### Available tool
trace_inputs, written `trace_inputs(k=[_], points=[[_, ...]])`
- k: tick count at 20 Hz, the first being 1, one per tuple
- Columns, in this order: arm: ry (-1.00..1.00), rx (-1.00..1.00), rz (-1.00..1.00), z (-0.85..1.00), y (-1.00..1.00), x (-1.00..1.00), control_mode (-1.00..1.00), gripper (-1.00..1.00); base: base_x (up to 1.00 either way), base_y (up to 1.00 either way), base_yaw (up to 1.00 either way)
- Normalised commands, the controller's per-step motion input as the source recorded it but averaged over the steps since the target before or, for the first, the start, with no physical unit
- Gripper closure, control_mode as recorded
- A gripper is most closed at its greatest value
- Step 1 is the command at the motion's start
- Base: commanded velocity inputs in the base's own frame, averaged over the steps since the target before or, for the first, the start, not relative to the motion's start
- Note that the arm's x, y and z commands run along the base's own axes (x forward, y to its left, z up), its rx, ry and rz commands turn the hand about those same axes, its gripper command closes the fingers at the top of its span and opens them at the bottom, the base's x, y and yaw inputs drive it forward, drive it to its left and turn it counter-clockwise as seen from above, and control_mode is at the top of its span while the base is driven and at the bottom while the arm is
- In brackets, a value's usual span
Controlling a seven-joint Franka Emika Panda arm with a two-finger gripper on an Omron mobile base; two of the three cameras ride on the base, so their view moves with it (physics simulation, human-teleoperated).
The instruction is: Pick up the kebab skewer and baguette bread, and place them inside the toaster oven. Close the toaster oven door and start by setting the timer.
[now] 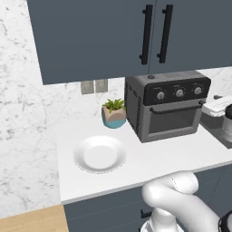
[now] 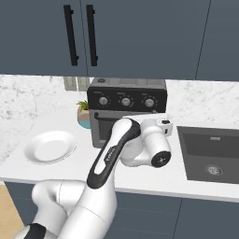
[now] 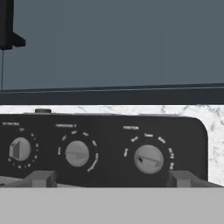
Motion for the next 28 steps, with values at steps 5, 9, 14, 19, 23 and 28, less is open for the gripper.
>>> trace_inputs(k=[5, 9, 14, 19, 23, 28], points=[[0.04, 0.01, 0.0, 0.0, 0.03, -0.03, -1.0, -1.0, 0.0, 0.0, 0.0], [0.0, 0.02, 0.0, 0.0, -0.03, -0.06, -1.0, -1.0, 0.0, 0.0, 0.0], [0.01, 0.0, -0.01, 0.0, 0.0, 0.0, -1.0, -1.0, 0.0, 0.0, 0.0], [0.03, 0.0, -0.17, 0.0, 0.12, 0.01, -1.0, -1.0, 0.0, 0.0, 0.0], [0.02, 0.0, -0.19, 0.0, 0.23, 0.0, -1.0, -1.0, 0.0, 0.0, 0.0], [0.0, 0.0, -0.05, 0.0, 0.29, 0.0, -1.0, -1.0, 0.0, 0.0, 0.0]])
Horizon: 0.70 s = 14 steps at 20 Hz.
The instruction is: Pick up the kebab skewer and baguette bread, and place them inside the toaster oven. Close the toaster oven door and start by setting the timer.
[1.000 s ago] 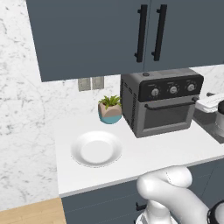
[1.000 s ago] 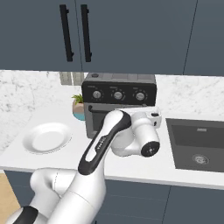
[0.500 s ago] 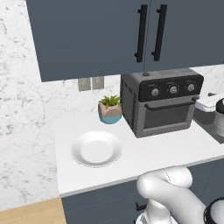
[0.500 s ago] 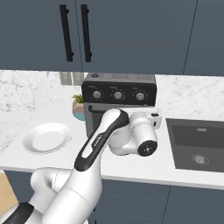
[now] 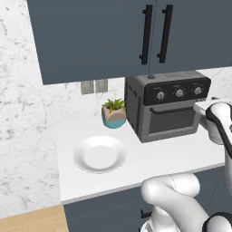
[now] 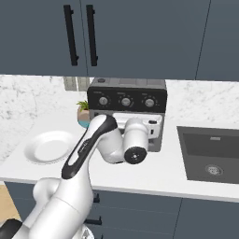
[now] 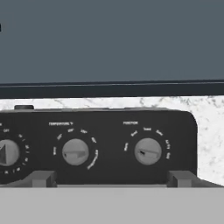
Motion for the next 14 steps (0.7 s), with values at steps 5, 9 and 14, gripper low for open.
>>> trace_inputs(k=[5, 9, 14], points=[[0.0, 0.0, 0.0, 0.0, 0.32, 0.0, -1.0, -1.0, 0.0, 0.0, 0.0], [0.0, 0.0, 0.0, 0.0, 0.31, 0.0, -1.0, -1.0, 0.0, 0.0, 0.0], [0.01, 0.0, 0.0, 0.0, 0.45, 0.0, -1.0, -1.0, 0.0, 0.0, 0.0]])
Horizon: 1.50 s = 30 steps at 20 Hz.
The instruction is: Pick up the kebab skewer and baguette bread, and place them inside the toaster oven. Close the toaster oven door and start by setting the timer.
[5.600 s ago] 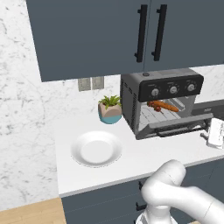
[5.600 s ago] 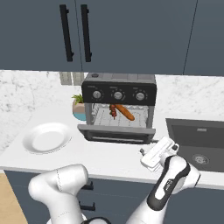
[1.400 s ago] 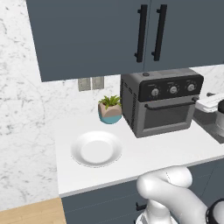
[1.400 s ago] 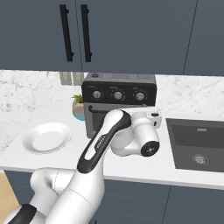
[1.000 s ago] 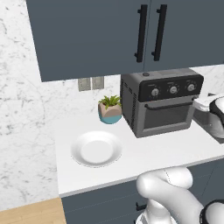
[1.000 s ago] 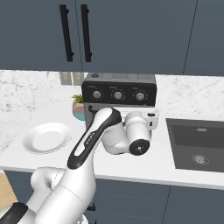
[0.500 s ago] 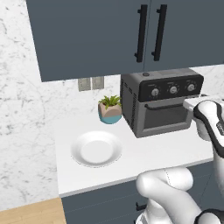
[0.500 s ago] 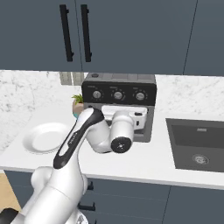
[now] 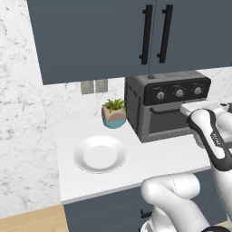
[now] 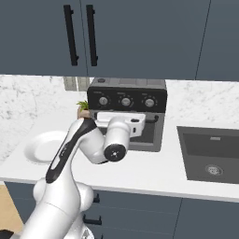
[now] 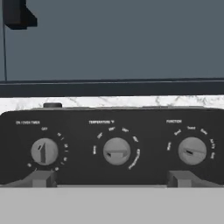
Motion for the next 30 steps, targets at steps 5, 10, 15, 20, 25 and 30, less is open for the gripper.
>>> trace_inputs(k=[5, 10, 15, 20, 25, 30], points=[[0.01, 0.0, 0.0, 0.0, 0.4, 0.04, -1.0, -1.0, 0.0, 0.0, 0.0], [0.0, 0.0, 0.0, 0.0, 0.35, 0.02, -1.0, -1.0, 0.0, 0.0, 0.0], [0.03, 0.0, 0.0, 0.0, 0.38, 0.11, -1.0, -1.0, 0.0, 0.0, 0.0], [0.07, 0.0, 0.0, 0.0, 0.31, 0.16, -1.0, -1.0, 0.0, 0.0, 0.0], [0.06, 0.0, 0.0, 0.0, 0.11, 0.19, -1.0, -1.0, 0.0, 0.0, 0.0], [0.01, 0.0, 0.0, 0.0, 0.07, 0.22, -1.0, -1.0, 0.0, 0.0, 0.0]])
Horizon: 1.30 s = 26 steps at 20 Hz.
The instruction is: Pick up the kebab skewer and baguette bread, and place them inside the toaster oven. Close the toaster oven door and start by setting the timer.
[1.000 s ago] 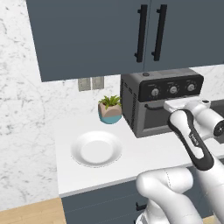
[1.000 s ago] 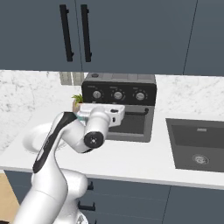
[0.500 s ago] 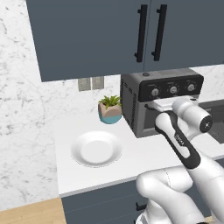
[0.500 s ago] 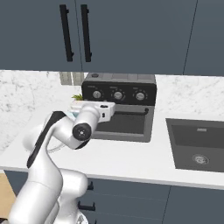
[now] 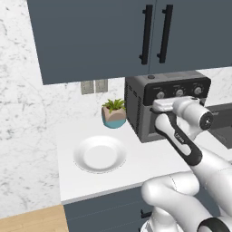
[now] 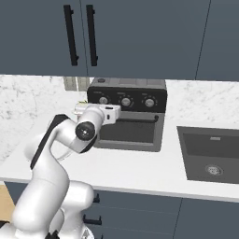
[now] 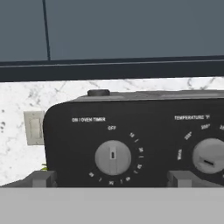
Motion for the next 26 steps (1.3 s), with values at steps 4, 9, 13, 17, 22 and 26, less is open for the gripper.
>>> trace_inputs(k=[4, 9, 13, 17, 22, 26], points=[[0.01, 0.0, 0.0, 0.0, 0.11, 0.23, -1.0, -1.0, 0.0, 0.0, 0.0], [0.0, 0.0, 0.0, -0.02, 0.01, 0.15, -1.0, -1.0, 0.0, 0.0, 0.0], [0.0, 0.0, 0.0, -0.06, 0.0, 0.02, -1.0, -1.0, 0.0, 0.0, 0.0], [0.0, 0.0, 0.0, -0.09, 0.0, 0.09, -1.0, -1.0, 0.0, 0.0, 0.0], [0.0, 0.0, 0.0, 0.0, 0.0, 0.26, -1.0, -1.0, 0.0, 0.0, 0.0], [0.0, 0.0, 0.0, 0.0, 0.0, 0.18, -1.0, -1.0, 0.0, 0.0, 0.0]])
